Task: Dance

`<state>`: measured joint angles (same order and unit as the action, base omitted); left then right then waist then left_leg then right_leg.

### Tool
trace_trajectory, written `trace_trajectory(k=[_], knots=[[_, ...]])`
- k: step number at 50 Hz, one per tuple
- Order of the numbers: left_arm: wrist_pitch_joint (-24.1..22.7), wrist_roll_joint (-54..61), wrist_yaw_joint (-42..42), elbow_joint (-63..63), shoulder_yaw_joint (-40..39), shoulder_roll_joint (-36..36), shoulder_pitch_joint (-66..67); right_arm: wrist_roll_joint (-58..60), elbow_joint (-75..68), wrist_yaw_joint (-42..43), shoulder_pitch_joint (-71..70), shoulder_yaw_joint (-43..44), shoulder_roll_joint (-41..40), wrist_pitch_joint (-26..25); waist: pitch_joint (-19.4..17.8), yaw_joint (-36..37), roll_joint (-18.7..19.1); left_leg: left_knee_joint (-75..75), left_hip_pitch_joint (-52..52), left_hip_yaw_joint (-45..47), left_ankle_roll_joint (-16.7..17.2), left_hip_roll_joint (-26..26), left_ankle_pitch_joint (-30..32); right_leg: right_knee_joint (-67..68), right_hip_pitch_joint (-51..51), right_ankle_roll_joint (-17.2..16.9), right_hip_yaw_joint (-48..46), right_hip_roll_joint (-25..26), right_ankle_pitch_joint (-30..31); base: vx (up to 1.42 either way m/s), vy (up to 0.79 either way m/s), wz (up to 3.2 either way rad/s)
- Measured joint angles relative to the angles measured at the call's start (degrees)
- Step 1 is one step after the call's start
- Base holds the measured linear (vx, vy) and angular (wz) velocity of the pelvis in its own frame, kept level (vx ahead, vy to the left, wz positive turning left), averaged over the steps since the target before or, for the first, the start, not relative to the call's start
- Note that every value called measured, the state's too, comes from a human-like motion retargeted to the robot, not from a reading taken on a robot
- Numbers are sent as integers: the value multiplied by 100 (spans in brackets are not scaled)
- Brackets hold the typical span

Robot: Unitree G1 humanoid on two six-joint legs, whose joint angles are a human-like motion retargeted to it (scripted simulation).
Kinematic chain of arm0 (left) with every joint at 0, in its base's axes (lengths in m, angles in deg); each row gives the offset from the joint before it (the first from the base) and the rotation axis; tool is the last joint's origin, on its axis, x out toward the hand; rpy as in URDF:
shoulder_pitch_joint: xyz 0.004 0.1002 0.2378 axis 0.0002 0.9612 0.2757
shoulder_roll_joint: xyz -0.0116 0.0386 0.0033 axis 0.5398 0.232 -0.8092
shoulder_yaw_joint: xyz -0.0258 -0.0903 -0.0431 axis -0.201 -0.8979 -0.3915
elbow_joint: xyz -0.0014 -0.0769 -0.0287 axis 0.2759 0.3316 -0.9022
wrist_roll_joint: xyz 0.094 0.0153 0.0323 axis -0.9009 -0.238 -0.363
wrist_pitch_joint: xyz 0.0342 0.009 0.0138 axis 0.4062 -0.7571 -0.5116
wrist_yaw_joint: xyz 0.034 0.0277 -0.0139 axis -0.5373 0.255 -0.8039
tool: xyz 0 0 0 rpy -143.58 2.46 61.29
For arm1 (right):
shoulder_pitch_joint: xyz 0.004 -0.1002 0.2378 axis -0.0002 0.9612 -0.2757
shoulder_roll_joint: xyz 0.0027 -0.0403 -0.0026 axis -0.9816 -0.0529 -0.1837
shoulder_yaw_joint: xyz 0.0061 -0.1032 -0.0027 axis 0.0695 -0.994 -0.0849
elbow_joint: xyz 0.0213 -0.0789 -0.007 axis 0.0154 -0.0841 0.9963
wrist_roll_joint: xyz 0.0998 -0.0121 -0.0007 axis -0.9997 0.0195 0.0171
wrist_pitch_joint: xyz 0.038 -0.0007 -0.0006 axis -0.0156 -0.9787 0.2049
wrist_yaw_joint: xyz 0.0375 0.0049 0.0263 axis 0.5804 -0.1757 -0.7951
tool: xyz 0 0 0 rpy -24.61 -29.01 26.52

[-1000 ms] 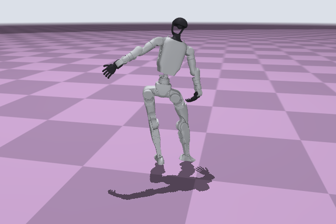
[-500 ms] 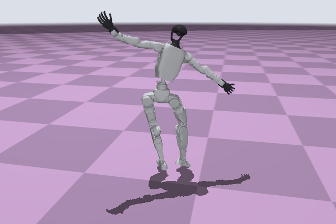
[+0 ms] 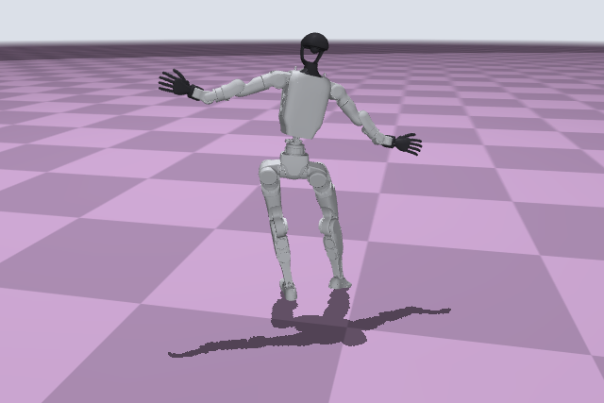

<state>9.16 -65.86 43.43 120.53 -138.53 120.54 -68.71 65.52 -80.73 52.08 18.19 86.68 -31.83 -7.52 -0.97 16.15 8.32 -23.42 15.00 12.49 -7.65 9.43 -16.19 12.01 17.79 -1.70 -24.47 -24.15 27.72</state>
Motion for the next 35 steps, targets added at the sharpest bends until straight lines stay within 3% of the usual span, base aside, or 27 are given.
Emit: trace_trajectory(k=[4, 10, 13, 15, 18, 21, 23, 25, 28, 30, 32, 33, 35], knots=[[99, -496, 199, 180, 60, -929, -120, 708, -62, 204, -357, -229, -1244, -168, -22, -320, -292, -791, 146, -218, -11, -108, -572, 43, 207, 166, 964, -82, -460, 12, -29, 67], [287, -46, 35, 125, -408, -2632, 349, 836, -113, -1115, -326, -366, -2938, -746, -359, -735, -797, -1320, -294, -416, 73, -42, -905, -80, -12, -383, 2210, -188, -852, 9, -40, 50], [372, 54, -271, -85, -598, -3685, 679, 910, 9, -2647, -171, -280, -3620, -1400, -174, -918, -923, -1301, -194, -592, 151, -123, -920, -113, 115, -958, 3088, 106, -819, -20, -45, 44], [493, 29, -349, -192, -589, -4198, 971, 1019, 17, -4015, 31, -304, -3997, -2035, -108, -929, -790, -1448, -160, -768, 421, -730, -1025, -72, 51, -1330, 3123, 797, -1057, -16, -81, -1], [696, -102, -404, -342, -580, -4879, 1515, 1740, -7, -6382, 488, -311, -4384, -3155, -18, -1125, -692, -1156, -296, -1113, 775, -1401, -854, 185, -63, -1330, 3105, 1464, -1508, -14, -88, 26], [955, -243, -537, -426, -747, -5348, 2126, 2778, -51, -7956, 1081, -223, -4652, -3702, 88, -1253, -697, -540, -589, -1222, 871, -1698, -423, 262, -194, -1330, 2833, 1559, -2008, -17, -56, 31], [1324, -212, -687, -441, -906, -5447, 2493, 3422, -114, -8747, 1526, -205, -4732, -3801, 165, -1315, -747, -137, -771, -1290, 869, -1834, 49, 248, -280, -1330, 2715, 1543, -2377, -21, -51, 41], [2015, -160, -856, -501, -1208, -5396, 2778, 4096, -160, -9197, 1938, -212, -4763, -3916, 253, -1445, -822, 74, -794, -1471, 883, -1937, 668, 100, -448, -1330, 2671, 1585, -2591, -21, -54, 76], [3316, -143, -1587, -542, -1497, -4970, 3070, 4867, -148, -9114, 2498, -237, -4773, -4216, 292, -1564, -1112, -36, -577, -1618, 679, -1964, 1670, -70, -655, -1330, 2607, 1483, -2695, -29, -54, 106], [4016, -284, -2167, -549, -1468, -4521, 3070, 5135, -107, -8962, 2766, -86, -4805, -4350, 215, -1463, -1334, -338, -300, -1658, 335, -1950, 2185, -195, -783, -1330, 2530, 1416, -2752, -44, -53, 115], [4542, -566, -2561, -470, -1378, -3918, 2934, 5292, -55, -8938, 2934, 154, -4772, -4472, 111, -1307, -1580, -967, 123, -1451, -223, -1964, 2022, -364, -909, -1330, 2333, 1384, -2785, -40, -45, 106], [4715, -698, -2707, -418, -1318, -3612, 2848, 5313, -37, -8891, 3000, 268, -4707, -4558, 34, -1260, -1682, -1321, 307, -1438, -454, -1905, 1599, -422, -991, -1330, 2188, 1373, -2797, -36, -43, 99], [4879, -905, -2919, -345, -1150, -3028, 2627, 5237, 4, -8591, 3058, 486, -4513, -4789, -138, -1089, -1744, -1680, 443, -1604, -307, -1722, 694, -452, -1112, -1330, 1900, 1509, -2824, -33, -37, 67]])
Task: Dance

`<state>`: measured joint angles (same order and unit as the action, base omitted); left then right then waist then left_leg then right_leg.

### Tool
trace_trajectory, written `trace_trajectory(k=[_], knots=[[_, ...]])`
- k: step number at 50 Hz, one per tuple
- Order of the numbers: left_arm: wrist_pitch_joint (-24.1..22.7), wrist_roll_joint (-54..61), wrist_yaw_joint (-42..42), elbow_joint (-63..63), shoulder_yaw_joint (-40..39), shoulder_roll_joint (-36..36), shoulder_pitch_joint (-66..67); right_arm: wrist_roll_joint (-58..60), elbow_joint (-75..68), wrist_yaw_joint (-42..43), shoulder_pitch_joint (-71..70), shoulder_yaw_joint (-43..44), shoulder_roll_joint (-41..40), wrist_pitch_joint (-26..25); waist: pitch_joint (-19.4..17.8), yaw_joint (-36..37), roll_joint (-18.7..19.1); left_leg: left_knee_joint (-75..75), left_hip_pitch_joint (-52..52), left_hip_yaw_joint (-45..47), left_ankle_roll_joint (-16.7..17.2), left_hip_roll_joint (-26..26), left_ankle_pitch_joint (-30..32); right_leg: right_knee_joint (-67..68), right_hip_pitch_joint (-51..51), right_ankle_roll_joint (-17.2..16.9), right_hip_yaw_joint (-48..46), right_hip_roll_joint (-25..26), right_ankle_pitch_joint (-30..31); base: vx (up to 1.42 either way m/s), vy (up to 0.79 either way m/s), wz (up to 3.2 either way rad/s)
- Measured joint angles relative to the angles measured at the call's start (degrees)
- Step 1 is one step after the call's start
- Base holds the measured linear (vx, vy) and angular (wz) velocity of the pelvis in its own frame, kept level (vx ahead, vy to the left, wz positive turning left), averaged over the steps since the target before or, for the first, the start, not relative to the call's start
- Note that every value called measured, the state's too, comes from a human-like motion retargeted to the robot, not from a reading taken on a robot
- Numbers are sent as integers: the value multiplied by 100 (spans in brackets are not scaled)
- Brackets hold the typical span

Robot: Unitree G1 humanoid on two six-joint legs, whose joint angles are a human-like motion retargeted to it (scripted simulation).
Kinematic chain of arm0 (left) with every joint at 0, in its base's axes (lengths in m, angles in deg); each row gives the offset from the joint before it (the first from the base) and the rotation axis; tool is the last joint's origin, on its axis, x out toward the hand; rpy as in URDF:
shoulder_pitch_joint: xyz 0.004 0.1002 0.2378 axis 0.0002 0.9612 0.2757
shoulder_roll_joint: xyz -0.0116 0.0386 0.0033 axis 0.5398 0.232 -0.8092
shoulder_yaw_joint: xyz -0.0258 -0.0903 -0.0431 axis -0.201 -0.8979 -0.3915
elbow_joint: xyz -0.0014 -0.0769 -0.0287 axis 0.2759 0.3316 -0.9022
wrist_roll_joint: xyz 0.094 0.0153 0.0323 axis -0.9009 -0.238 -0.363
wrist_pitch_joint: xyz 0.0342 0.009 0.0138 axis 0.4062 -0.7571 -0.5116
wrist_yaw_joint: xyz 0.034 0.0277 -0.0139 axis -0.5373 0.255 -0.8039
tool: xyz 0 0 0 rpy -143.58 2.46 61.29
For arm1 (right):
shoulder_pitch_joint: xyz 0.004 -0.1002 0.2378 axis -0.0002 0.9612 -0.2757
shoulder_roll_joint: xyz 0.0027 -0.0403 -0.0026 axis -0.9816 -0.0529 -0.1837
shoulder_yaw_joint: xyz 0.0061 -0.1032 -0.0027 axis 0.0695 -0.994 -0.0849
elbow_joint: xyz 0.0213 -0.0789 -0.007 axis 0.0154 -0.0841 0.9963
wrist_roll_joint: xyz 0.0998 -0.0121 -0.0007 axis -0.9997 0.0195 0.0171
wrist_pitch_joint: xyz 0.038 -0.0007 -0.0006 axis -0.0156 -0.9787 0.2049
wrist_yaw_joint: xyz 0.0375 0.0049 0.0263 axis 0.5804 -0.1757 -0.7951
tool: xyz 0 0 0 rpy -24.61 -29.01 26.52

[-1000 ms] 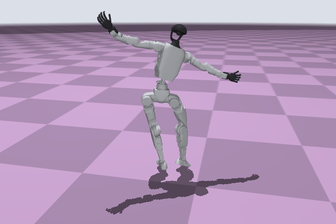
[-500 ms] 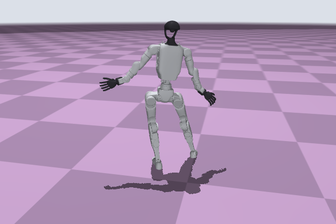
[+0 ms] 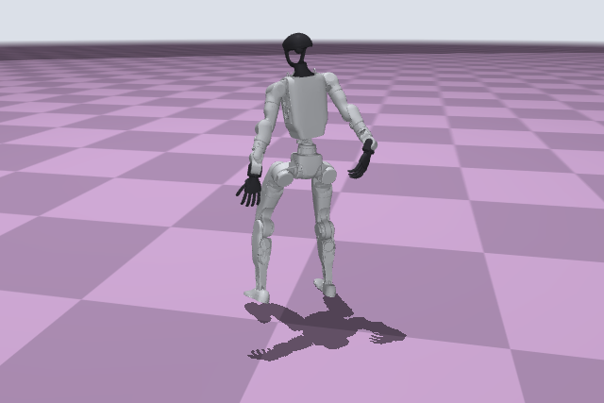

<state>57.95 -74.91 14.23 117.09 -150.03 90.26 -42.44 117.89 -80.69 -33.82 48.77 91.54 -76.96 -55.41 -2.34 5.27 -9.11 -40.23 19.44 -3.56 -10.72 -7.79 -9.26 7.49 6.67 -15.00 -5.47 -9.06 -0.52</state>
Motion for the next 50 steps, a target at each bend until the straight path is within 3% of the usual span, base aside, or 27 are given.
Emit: trace_trajectory(k=[5, 8, 13, 15, 18, 20, 24, 29, 35, 40, 45, 50], knots=[[-196, -143, 239, 246, 738, 983, -939, -585, 208, 1832, -521, 500, 1025, -371, -239, 539, -104, 853, -234, -215, 668, 1459, -10, 103, -19, 0, -108, -208, -33, -33, 4, -4], [-276, -132, 361, 357, 1133, 1402, -1409, -848, 279, 2563, -1147, 103, 2082, -243, -172, 370, 80, 1650, -460, 48, 551, 1816, 412, 166, -91, 89, -12, -40, -52, -17, 11, -26], [-585, -309, 512, 567, 2207, 1941, -2638, -1123, -92, 3067, -2927, -1465, 3830, -190, 170, 214, 474, 2538, -551, 357, 561, 2024, 1146, 182, -14, 318, 207, 540, -27, -11, 7, -56], [-821, -276, 526, 702, 2996, 2053, -3474, -1362, -366, 3444, -3888, -2271, 4287, -116, 256, 177, 444, 2659, -572, 843, -179, 2042, 1305, 176, -16, 299, 231, 518, -30, -9, 10, -9], [-1190, -76, 383, 912, 4273, 1957, -4897, -1960, -611, 3855, -5321, -3698, 4565, 93, 342, 104, 536, 2840, -803, 611, 267, 1877, 1149, 118, -137, 439, 116, 683, -11, -4, 12, 18], [-1412, 103, 233, 924, 4957, 1621, -5702, -2319, -617, 4154, -6162, -4588, 4424, 307, 410, 109, 459, 2860, -792, 121, 381, 2018, 1163, 89, -207, 506, 109, 682, -12, 0, 12, 15], [-1931, 285, 105, 756, 5622, 317, -6802, -2421, -394, 4653, -7309, -5578, 3694, 760, 456, 165, 468, 3215, -1162, 848, 130, 1803, 1201, 120, -351, 731, -37, 753, -73, 5, 12, 36], [-2281, 729, -303, 367, 5933, -1040, -7442, -2159, 57, 4522, -8267, -6510, 2562, 1341, 617, -20, 459, 3378, -1280, 700, 430, 1704, 1059, 175, -369, 811, 70, 870, -199, 8, -2, 16], [-2229, 1129, -1481, -169, 6241, -2344, -7797, -2047, 492, 4453, -8845, -7049, 1624, 2301, 669, -152, 403, 3284, -1145, 506, 501, 1763, 978, 304, -241, 618, 279, 890, -366, -5, -3, 28], [-2024, 1365, -2367, -652, 6617, -2791, -7760, -2505, 670, 3654, -9094, -7510, 1118, 2896, 650, -198, 418, 3289, -1219, 617, 527, 1719, 967, 333, -276, 481, 398, 923, -509, 0, 0, 0], [-1874, 1685, -3014, -1060, 7130, -2879, -7597, -3200, 892, 2831, -9113, -7913, 773, 3165, 616, -152, 393, 3297, -1349, 672, 450, 1752, 932, 232, -395, 844, 290, 894, -148, 2, 0, -15], [-1626, 2194, -3471, -1320, 7462, -2855, -7412, -3924, 1078, 2528, -8975, -8278, 517, 3295, 599, -157, 346, 3326, -1522, 739, 362, 1803, 888, 30, -607, 1090, 337, 997, -115, 1, -1, -8]])
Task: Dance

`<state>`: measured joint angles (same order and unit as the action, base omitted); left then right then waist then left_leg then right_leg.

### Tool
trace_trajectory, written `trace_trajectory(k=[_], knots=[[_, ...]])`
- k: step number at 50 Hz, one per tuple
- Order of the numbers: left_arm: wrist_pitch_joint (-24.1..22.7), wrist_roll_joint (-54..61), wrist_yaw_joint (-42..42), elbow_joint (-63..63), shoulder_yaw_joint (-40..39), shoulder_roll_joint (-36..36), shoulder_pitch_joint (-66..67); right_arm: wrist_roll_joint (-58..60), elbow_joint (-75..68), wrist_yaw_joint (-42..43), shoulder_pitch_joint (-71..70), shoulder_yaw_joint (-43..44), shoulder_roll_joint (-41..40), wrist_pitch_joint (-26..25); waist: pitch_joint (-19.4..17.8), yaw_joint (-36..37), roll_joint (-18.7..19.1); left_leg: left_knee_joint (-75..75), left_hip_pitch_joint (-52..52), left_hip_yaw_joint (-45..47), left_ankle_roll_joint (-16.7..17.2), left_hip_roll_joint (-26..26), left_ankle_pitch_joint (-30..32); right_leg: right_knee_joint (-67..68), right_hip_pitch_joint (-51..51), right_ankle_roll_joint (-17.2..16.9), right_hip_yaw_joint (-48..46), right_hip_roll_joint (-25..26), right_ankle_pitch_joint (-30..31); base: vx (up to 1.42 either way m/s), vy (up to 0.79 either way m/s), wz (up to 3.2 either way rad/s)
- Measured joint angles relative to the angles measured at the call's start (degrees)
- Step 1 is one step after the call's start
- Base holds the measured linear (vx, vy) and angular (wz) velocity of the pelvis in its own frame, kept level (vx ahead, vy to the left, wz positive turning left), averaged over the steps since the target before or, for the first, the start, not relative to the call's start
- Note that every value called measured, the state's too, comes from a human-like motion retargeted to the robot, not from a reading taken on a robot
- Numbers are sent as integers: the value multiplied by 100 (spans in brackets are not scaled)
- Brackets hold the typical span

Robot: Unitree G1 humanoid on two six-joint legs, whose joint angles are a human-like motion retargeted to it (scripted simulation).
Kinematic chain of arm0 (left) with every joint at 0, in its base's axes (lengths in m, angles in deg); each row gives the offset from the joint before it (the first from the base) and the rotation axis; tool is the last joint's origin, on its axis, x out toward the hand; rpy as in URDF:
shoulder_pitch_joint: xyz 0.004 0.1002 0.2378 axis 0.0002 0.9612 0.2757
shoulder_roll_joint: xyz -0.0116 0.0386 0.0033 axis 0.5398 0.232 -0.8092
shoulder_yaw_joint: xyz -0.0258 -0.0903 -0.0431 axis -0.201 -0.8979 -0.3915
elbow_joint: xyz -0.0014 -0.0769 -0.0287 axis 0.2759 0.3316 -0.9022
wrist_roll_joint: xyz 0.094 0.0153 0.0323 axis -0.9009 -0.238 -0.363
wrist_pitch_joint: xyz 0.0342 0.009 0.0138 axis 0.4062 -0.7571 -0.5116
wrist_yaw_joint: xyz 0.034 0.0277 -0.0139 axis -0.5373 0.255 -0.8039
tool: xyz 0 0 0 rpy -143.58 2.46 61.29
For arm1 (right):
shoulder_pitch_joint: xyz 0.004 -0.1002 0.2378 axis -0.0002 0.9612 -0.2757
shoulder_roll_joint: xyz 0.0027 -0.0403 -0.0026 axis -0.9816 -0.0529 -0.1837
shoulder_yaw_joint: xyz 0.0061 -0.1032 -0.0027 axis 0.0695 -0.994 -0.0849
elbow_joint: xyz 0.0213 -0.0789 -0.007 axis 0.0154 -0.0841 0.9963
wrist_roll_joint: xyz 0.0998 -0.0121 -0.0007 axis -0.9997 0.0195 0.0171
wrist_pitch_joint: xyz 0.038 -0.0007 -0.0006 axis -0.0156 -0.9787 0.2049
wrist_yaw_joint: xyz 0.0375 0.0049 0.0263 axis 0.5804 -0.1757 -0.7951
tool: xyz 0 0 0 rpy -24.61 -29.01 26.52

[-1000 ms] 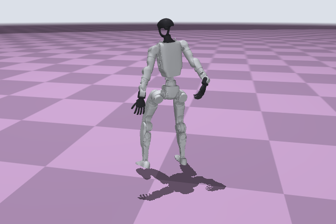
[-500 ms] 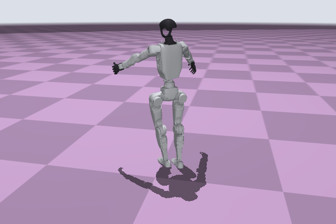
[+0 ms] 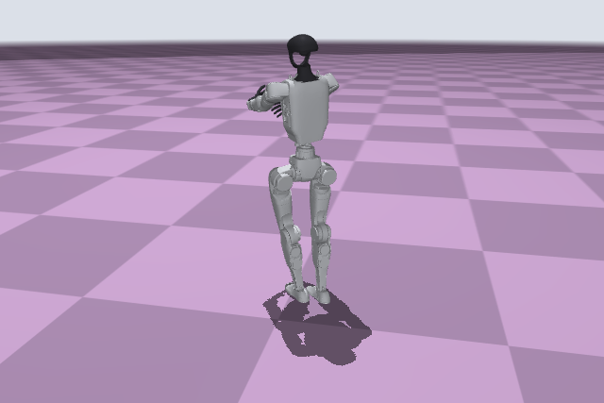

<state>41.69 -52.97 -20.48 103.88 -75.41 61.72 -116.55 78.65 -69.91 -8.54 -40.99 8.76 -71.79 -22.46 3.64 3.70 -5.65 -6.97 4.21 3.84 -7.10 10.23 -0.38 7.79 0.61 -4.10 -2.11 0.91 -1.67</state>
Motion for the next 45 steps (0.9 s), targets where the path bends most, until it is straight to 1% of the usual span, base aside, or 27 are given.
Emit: trace_trajectory(k=[3, 5, 7, 8, 10, 12, 13, 19, 25, 30, 33, 38, 45], knots=[[144, 333, -127, -100, 180, 36, 53, -589, 124, -32, 159, -245, -155, 39, 3, 21, -3, 53, -119, 72, -14, 5, -29, -106, -117, 88, 36, 58, 41, 4, -3, -23], [193, 416, -171, -121, 260, 49, 93, -845, 145, -63, 281, -317, -258, 48, 70, 31, 9, 113, -189, 110, -26, 4, -33, -187, -193, 136, 23, 84, 63, 2, -3, -21], [209, 504, -261, -288, 406, 131, 128, -1394, 256, -133, 401, -476, -320, 86, 49, 48, 21, 148, -242, 158, -34, -9, -42, -236, -240, 166, 35, 122, 97, -1, -2, -20], [228, 526, -289, -321, 456, 158, 183, -1555, 254, -179, 507, -529, -338, 75, 135, 64, 12, 199, -300, 173, -34, -3, -39, -293, -296, 179, 43, 129, 116, 0, 0, 0], [201, 582, -371, -578, 560, 217, 245, -2029, 391, -308, 608, -640, -320, 83, 42, 81, 24, 213, -320, 197, -22, -19, -37, -294, -299, 212, 48, 156, 139, 0, 0, 0], [233, 621, -396, -694, 594, 208, 371, -2263, 415, -426, 786, -673, -283, 36, 160, 94, 8, 281, -414, 233, -10, -23, -33, -354, -378, 247, 22, 174, 154, 0, 0, 0], [226, 631, -417, -809, 601, 200, 414, -2391, 484, -497, 815, -675, -247, 28, 110, 82, 9, 285, -419, 253, -6, -31, -26, -346, -379, 261, -1, 188, 155, 0, 0, 0], [115, 623, -271, -1191, 532, 98, 731, -2669, 648, -685, 1006, -523, 19, 18, 139, 68, 16, 328, -512, 259, -36, -1, -6, -397, -521, 286, -138, 203, 143, 0, 3, 6], [-231, 450, 62, -1376, 239, -185, 1016, -2437, 480, -663, 925, -16, 200, 140, 86, 99, 59, 355, -577, 183, -105, 54, -22, -450, -644, 326, -252, 199, 119, -2, 4, 6], [-733, 337, 490, -890, -26, -241, 932, -1819, 68, -637, 656, 383, 199, 209, 111, 106, 93, 388, -572, 220, -91, 37, -50, -501, -649, 384, -245, 225, 148, -4, 1, -7], [-935, 399, 695, -453, -188, -238, 780, -1471, -174, -545, 456, 522, 180, 217, 118, 103, 94, 402, -552, 237, -69, 20, -62, -509, -619, 411, -214, 240, 169, -6, 0, -11], [-1103, 440, 880, -27, -437, -255, 575, -1106, -393, -261, 249, 631, 160, 302, 150, 77, 92, 436, -536, 276, -46, 2, -75, -536, -601, 429, -229, 245, 186, -1, 0, -1], [-1250, 391, 1025, 77, -506, -293, 469, -1025, -467, -134, 183, 649, 168, 378, 170, 59, 94, 431, -557, 250, -28, 5, -101, -539, -642, 444, -256, 238, 185, 0, 0, 0]])
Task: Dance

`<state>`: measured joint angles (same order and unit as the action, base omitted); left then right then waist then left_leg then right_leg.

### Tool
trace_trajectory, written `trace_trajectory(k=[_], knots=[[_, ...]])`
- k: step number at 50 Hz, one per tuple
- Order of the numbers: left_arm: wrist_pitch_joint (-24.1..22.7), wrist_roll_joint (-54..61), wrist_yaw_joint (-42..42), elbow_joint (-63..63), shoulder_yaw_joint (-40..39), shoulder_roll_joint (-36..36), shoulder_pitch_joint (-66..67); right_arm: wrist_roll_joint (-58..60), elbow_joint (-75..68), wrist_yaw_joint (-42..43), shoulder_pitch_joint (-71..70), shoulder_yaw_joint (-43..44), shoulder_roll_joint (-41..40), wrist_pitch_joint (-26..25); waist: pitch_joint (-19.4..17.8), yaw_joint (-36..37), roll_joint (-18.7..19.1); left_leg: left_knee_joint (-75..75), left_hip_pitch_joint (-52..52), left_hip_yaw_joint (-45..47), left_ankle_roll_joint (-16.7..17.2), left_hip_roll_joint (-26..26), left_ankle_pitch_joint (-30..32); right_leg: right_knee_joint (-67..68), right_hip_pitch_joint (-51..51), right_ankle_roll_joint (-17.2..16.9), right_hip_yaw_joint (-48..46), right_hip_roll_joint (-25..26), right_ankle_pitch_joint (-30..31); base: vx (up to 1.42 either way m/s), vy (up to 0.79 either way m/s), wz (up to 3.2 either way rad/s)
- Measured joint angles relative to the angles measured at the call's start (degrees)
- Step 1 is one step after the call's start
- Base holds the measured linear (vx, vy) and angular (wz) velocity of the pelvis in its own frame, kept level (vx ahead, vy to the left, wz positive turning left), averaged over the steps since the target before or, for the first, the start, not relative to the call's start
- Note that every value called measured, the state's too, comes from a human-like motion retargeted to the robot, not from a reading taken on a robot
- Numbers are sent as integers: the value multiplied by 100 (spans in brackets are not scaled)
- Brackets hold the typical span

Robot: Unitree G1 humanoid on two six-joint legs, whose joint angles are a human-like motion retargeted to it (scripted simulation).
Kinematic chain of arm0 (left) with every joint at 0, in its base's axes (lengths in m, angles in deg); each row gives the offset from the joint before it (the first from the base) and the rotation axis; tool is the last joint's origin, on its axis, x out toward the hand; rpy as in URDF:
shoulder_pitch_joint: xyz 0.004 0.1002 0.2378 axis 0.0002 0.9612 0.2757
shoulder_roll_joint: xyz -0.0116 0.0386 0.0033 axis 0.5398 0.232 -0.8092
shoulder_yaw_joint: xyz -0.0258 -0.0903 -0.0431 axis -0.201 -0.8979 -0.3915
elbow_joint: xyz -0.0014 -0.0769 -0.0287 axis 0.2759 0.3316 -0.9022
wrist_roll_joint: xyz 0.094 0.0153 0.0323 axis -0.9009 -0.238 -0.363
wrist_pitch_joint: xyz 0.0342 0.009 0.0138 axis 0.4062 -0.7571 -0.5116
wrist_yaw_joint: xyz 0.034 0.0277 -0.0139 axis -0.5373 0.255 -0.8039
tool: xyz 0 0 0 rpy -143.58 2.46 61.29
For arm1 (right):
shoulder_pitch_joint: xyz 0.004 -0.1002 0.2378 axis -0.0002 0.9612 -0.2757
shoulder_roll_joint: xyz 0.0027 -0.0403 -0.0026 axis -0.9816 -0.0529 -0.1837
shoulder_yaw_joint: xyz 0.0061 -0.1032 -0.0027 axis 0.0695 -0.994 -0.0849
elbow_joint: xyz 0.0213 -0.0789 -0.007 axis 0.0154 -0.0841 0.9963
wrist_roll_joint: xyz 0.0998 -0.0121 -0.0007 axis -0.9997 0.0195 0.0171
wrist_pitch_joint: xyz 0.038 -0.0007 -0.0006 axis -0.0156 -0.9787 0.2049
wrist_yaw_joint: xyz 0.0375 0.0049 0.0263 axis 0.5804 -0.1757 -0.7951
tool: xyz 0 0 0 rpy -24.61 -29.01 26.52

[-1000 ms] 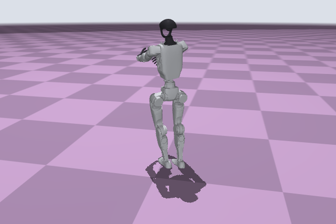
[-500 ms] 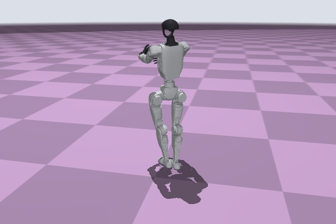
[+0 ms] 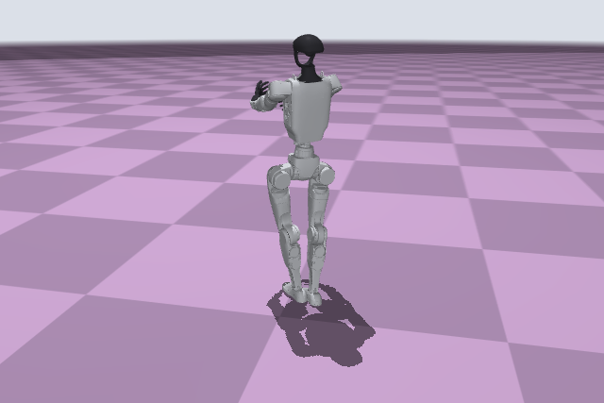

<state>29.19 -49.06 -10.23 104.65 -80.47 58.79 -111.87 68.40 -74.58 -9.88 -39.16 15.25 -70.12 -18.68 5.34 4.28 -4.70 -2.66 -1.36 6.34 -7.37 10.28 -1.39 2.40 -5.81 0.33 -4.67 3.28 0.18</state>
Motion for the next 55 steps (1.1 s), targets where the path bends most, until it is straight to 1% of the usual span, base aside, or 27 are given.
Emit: trace_trajectory(k=[12, 15, 18, 20, 25, 26, 30, 33, 35, 38, 40, 45, 50, 55], knots=[[-102, -92, 74, -242, 44, -47, -34, -110, 208, -13, 13, -15, -4, 51, -8, -36, -11, 38, -21, -7, 76, -43, -53, -10, -10, 21, -28, 23, 11, 0, 0, 0], [-125, -60, 68, -441, -25, -123, -12, -211, 461, -38, 70, -63, 1, -1, -15, -35, -43, 50, -17, -2, 90, -48, -60, -16, 2, 30, -49, 26, 17, 1, -2, 1], [-292, -28, 280, -794, -165, -178, 5, -132, 1054, 125, 224, -155, 84, 53, -70, -43, -64, 51, -12, -12, 106, -54, -70, -10, 16, 35, -60, 29, 27, 1, -5, 5], [-549, 39, 614, -1018, -247, -203, 12, 99, 1492, 471, 321, -213, 169, 208, -78, -59, -75, 60, -12, -7, 110, -60, -79, -14, 24, 38, -70, 32, 32, 1, -5, 1], [-1847, 31, 2133, -1628, -287, -361, -141, 795, 2509, 2187, 438, -305, 205, 829, -101, -59, -60, 70, 25, 18, 116, -81, -100, -11, 81, 45, -45, 45, 64, 0, 0, 0], [-2014, -61, 2413, -1728, -270, -384, -160, 837, 2641, 2415, 429, -280, 165, 934, -93, -54, -55, 75, 30, 23, 117, -84, -102, -13, 89, 47, -41, 47, 71, 0, 0, 0], [-2572, -606, 3452, -2254, -141, -471, -222, 878, 3179, 3073, 408, -134, -21, 1212, -96, -54, -43, 84, 49, 32, 121, -90, -117, -18, 120, 48, -35, 48, 96, 0, 0, 0], [-2757, -871, 4014, -2844, 11, -494, -189, 770, 3665, 3481, 446, -1, -170, 1376, -115, -80, -37, 86, 55, 36, 121, -95, -126, -14, 130, 53, -27, 53, 100, 0, 0, 0], [-2785, -955, 4291, -3344, 98, -568, -144, 639, 4081, 3774, 507, 59, -264, 1527, -131, -97, -41, 88, 51, 46, 119, -99, -134, -12, 131, 51, -24, 56, 106, 0, 0, 0], [-2716, -948, 4465, -4239, 248, -730, -84, 538, 4842, 4217, 666, 111, -346, 1741, -153, -122, -49, 91, 53, 42, 118, -101, -141, -11, 133, 44, -18, 57, 108, 1, -3, 0], [-2564, -821, 4511, -4945, 437, -766, -30, 510, 5461, 4531, 817, 112, -355, 1807, -180, -141, -42, 89, 53, 40, 113, -100, -150, -8, 133, 37, -15, 57, 111, 0, 0, 0], [-2168, -841, 4805, -6127, 830, -623, 30, 483, 6508, 4896, 1150, 121, -306, 1775, -137, -209, -42, 90, 43, 55, 102, -107, -167, -4, 121, 25, 18, 64, 121, 0, 0, 0], [-1918, -1134, 5209, -6926, 1126, -315, 85, 314, 6982, 4821, 1371, -102, -198, 1543, -111, -254, -53, 84, 49, 81, 71, -101, -200, 10, 145, 35, 74, 67, 140, 1, 0, -13], [-1816, -1001, 5442, -7456, 1345, -347, 152, -56, 7213, 4548, 1466, -292, -193, 1374, -109, -289, -52, 89, 56, 133, 53, -107, -231, 17, 181, 48, 134, 72, 175, 1, 0, -12]])
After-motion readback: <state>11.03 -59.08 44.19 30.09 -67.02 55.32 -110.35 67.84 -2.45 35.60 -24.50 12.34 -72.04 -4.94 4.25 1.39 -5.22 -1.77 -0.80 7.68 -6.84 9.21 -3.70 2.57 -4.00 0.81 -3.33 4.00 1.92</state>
